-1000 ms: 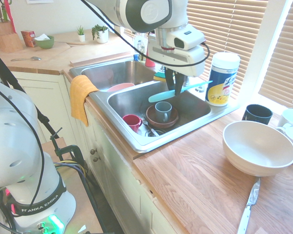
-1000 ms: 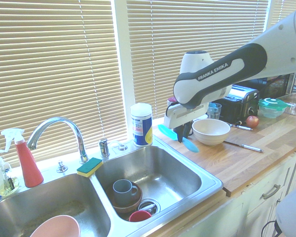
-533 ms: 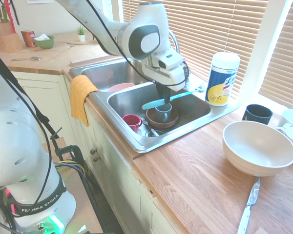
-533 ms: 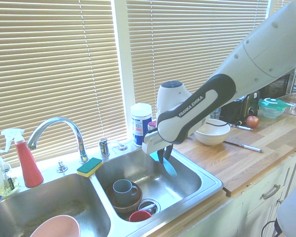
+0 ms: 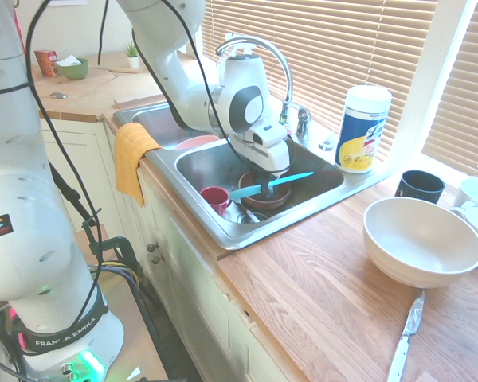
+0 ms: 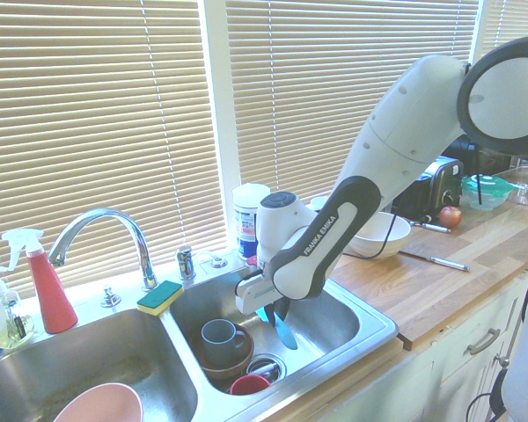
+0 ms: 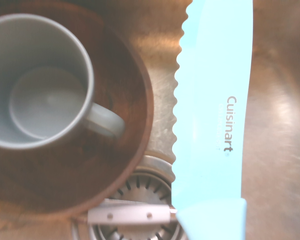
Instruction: Put the knife into the sink
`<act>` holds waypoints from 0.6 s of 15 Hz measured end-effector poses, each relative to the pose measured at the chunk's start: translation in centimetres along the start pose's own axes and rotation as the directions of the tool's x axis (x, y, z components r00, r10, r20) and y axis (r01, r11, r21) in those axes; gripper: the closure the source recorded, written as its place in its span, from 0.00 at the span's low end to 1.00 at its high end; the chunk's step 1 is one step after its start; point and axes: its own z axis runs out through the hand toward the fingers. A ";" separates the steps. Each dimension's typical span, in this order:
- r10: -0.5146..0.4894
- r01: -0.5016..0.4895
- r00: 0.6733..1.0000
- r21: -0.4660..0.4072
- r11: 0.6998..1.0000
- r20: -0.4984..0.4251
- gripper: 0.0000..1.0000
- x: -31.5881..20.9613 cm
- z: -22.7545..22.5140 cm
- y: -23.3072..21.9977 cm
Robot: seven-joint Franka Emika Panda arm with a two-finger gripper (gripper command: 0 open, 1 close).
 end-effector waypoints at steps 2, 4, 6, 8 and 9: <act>0.008 -0.008 1.000 -0.004 1.000 0.009 1.00 0.5 1.9 -0.4; 0.011 -0.011 1.000 -0.020 1.000 0.024 1.00 0.6 3.9 -0.4; 0.018 -0.018 0.999 -0.020 1.000 0.030 1.00 0.7 5.7 -0.6; 0.021 -0.021 0.999 -0.022 1.000 0.039 1.00 0.5 6.9 -0.8; 0.019 -0.018 0.999 -0.020 1.000 0.041 1.00 0.3 7.2 -0.8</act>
